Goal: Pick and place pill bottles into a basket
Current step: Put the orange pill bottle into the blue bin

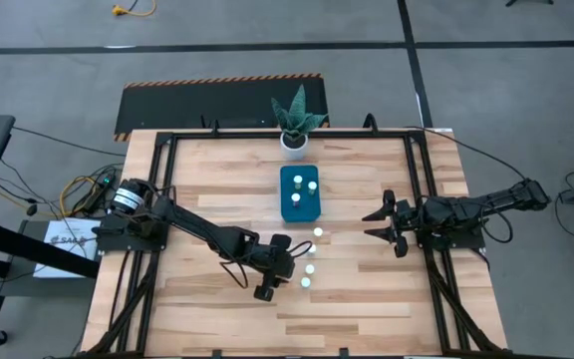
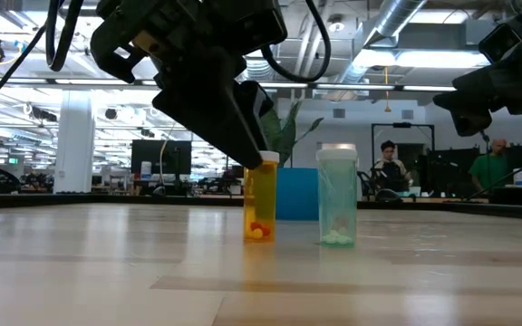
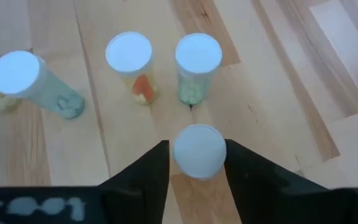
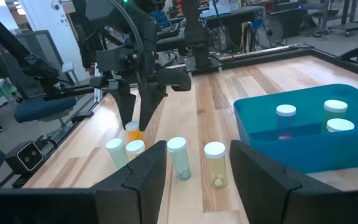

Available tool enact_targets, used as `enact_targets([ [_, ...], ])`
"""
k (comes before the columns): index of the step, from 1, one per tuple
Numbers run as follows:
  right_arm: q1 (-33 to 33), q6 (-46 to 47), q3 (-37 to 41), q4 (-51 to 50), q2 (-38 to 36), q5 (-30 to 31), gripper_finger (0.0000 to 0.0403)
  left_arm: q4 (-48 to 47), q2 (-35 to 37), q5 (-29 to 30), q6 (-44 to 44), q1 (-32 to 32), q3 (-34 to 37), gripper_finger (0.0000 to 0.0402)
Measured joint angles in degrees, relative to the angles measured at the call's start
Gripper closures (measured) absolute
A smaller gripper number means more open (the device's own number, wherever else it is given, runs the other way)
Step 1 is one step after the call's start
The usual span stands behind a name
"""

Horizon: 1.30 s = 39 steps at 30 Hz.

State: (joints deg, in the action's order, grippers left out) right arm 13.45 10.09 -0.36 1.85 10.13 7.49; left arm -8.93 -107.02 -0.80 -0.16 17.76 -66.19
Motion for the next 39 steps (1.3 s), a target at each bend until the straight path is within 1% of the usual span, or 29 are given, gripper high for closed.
enact_targets([
  [4, -0.02, 0.00, 0.00, 0.02, 0.00, 0.00, 0.0233, 0.50, 0.02, 0.00, -0.05, 0.00, 0.00, 0.0299],
  [6, -0.01, 0.00, 0.00, 0.02, 0.00, 0.00, 0.0232, 0.96, 0.00, 0.00, -0.58, -0.10, 0.00, 0.0307],
  [8, -0.02, 0.00, 0.00, 0.02, 0.00, 0.01, 0.0232, 0.61, 0.03, -0.02, -1.98, -0.42, 0.00, 0.0306],
  [11, -0.02, 0.00, 0.00, 0.02, 0.00, 0.00, 0.0233, -0.64, 0.37, 0.04, -4.91, -1.55, -0.07, 0.0294],
  [14, -0.02, 0.00, 0.00, 0.00, 0.00, 0.00, 0.0234, -4.55, 1.50, 1.76, -6.17, -3.26, -0.94, 0.0288],
  [21, 0.01, 0.00, 0.00, 0.04, -0.02, 0.02, 0.0232, -9.37, 4.40, 2.22, -5.10, -9.34, -3.37, 0.0303],
  [28, -0.02, 0.00, 0.00, 0.06, -0.02, 0.02, 0.0234, -11.66, 5.94, 3.06, -4.53, -17.81, -8.74, 0.0291],
  [33, -0.01, 0.00, 0.00, 0.05, -0.02, 0.02, 0.0232, -10.97, 5.92, 3.13, -2.52, -23.60, -13.20, 0.0298],
  [39, 0.00, 0.00, -0.02, 0.04, -0.02, 0.02, 0.0234, -9.96, 5.70, 3.28, -2.75, -29.02, -13.88, 0.0295],
])
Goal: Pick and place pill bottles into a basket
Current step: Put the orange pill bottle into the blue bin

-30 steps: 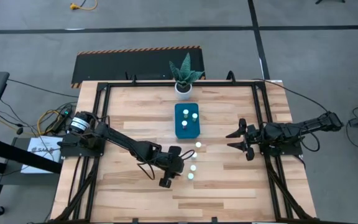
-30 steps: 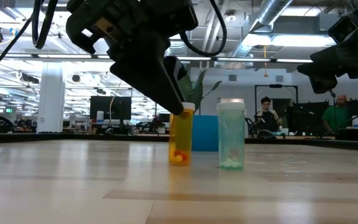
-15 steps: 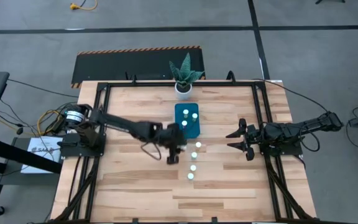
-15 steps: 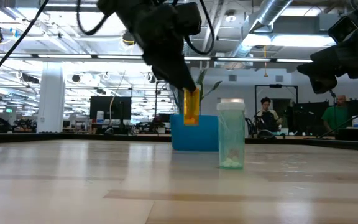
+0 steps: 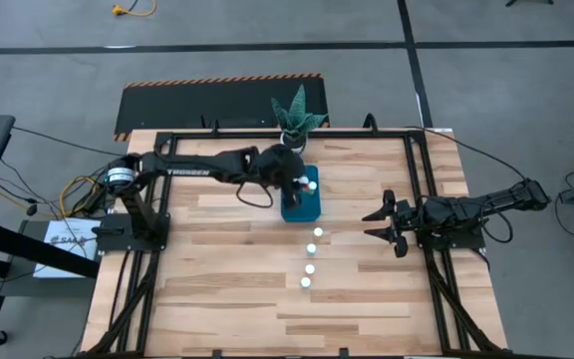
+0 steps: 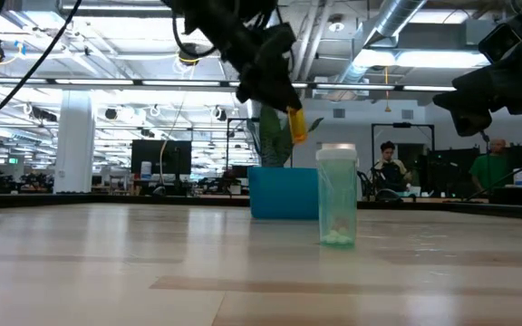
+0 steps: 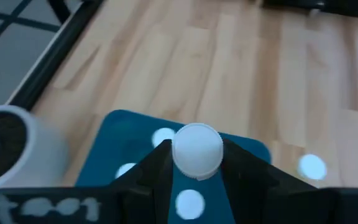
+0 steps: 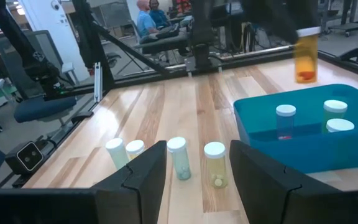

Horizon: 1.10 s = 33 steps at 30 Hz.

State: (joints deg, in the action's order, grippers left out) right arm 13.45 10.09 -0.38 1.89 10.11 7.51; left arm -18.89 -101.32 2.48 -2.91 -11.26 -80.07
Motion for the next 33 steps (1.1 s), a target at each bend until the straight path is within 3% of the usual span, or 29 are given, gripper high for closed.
enact_targets([
  [7, 0.00, 0.00, 0.02, 0.00, 0.00, 0.00, 0.0232, -0.63, 0.00, 3.77, 0.44, -3.94, 0.02, 0.0297],
  [12, -0.02, 0.00, 0.00, 0.00, 0.00, 0.00, 0.0234, -6.04, 0.00, 4.03, -1.14, -6.73, 0.36, 0.0295],
  [33, -0.01, 0.00, 0.00, -0.02, 0.00, -0.01, 0.0232, 5.35, -0.04, -0.24, -7.14, -5.47, 11.80, 0.0294],
])
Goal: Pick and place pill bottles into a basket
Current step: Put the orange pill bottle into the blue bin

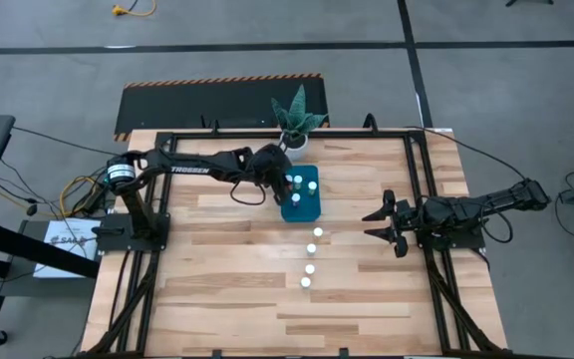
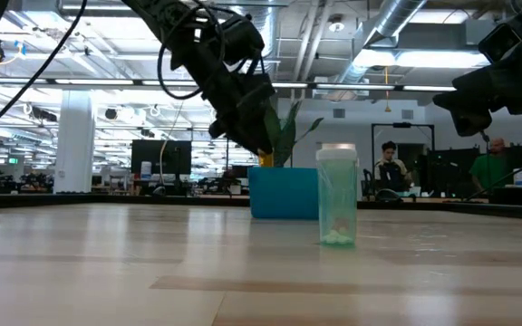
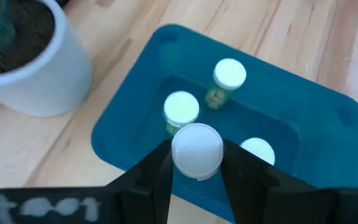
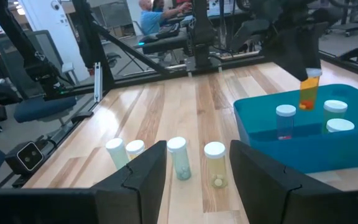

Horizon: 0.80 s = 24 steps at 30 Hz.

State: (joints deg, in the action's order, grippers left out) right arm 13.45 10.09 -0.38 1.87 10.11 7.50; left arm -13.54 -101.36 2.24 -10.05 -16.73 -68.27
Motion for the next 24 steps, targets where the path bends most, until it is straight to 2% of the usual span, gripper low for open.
enact_targets([
  [21, -0.01, 0.00, 0.02, 0.00, 0.00, 0.01, 0.0232, 3.48, -0.49, -0.02, 4.77, 0.19, 1.36, 0.0294],
  [24, -0.01, 0.00, 0.00, 0.00, 0.00, -0.01, 0.0232, 3.46, -2.06, -1.74, 4.60, 0.27, 1.35, 0.0294],
])
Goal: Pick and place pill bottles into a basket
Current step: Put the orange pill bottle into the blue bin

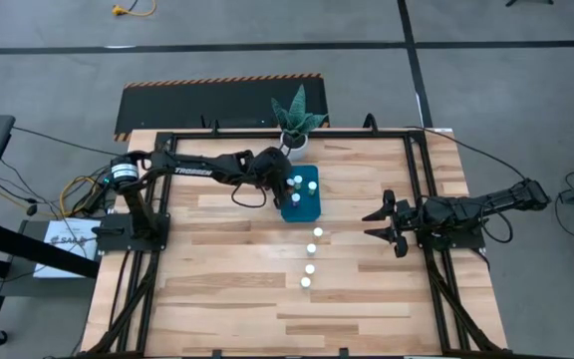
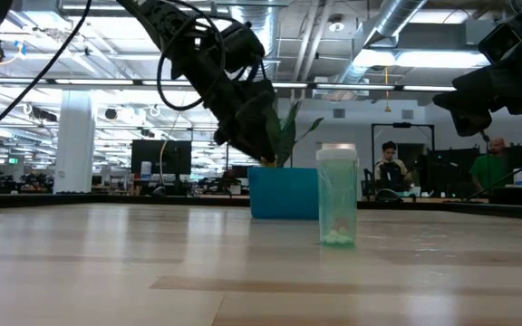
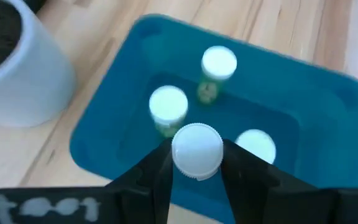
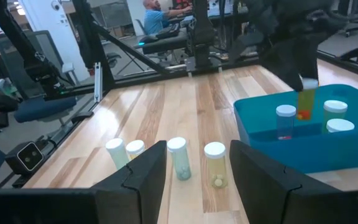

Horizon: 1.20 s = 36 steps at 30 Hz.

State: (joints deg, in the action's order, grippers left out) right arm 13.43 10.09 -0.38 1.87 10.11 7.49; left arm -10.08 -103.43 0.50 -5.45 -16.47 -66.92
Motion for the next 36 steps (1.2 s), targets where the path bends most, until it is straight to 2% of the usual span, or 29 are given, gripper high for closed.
enact_targets([
  [5, 0.00, 0.00, 0.00, 0.02, 0.02, 0.08, 0.0234, -1.83, -2.88, -0.39, 0.43, 0.70, -1.93, 0.0294],
  [13, 0.02, 0.00, 0.02, 0.04, 0.00, 0.05, 0.0232, -3.13, -2.72, 2.89, 3.69, 0.26, -3.06, 0.0294],
  [25, 0.02, 0.00, 0.01, 0.02, 0.01, 0.04, 0.0232, -3.37, -2.72, 3.44, 5.87, 0.15, -3.08, 0.0292],
  [36, 0.00, 0.00, 0.00, 0.02, 0.00, 0.04, 0.0232, -3.40, -2.72, 3.40, 2.75, -1.04, -3.08, 0.0239],
])
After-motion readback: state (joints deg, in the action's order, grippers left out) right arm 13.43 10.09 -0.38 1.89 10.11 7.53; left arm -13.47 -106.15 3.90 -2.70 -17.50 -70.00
